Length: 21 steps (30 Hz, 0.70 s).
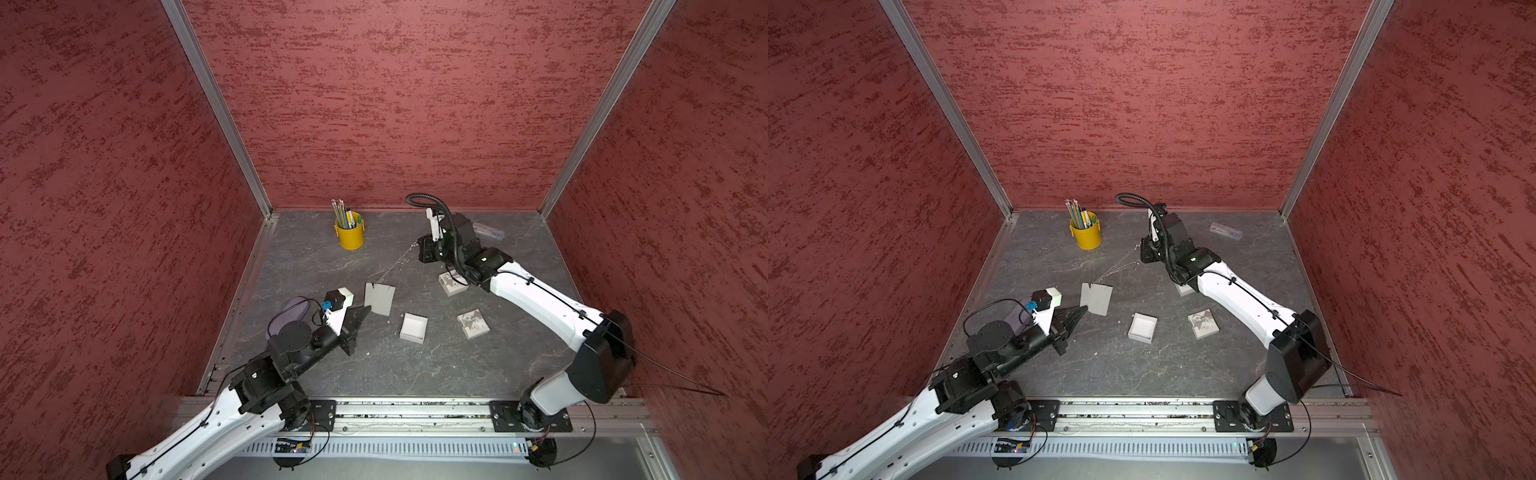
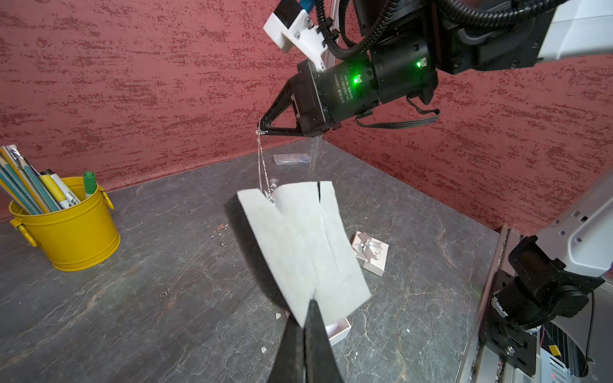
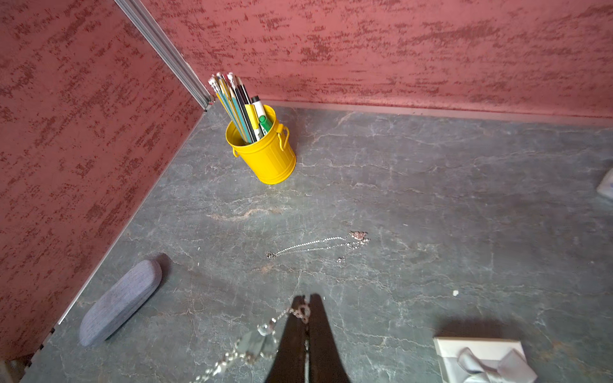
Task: Take the necklace out of the lift-off lid jewelry box
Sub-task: Pick up the necklace from the inner lining.
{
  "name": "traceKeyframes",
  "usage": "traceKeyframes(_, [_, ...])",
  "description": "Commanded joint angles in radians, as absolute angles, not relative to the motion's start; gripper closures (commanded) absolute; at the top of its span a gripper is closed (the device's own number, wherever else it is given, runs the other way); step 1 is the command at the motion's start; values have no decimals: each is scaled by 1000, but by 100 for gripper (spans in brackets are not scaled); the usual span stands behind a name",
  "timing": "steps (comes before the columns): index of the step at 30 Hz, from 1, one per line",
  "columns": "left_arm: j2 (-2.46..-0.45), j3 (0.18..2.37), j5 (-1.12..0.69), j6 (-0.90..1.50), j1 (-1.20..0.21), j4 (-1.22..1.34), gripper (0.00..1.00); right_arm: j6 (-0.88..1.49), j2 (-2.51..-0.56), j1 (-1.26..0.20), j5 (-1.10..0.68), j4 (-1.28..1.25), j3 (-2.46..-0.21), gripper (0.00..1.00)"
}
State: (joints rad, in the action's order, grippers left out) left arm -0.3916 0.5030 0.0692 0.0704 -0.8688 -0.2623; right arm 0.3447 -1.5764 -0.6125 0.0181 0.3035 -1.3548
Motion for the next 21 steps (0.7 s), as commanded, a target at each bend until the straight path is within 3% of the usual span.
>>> traceKeyframes(1, [-375, 506, 42, 57, -866, -334, 100, 348, -1603, -578, 6, 304, -1425, 100])
traceKeyframes(9, [-371, 497, 17, 86, -862, -389, 100, 303, -1722, -540, 1, 337, -1591, 100])
traceKeyframes(21, [-258, 530, 391, 143, -860, -499, 100, 344, -1837, -618, -125, 348, -1631, 100])
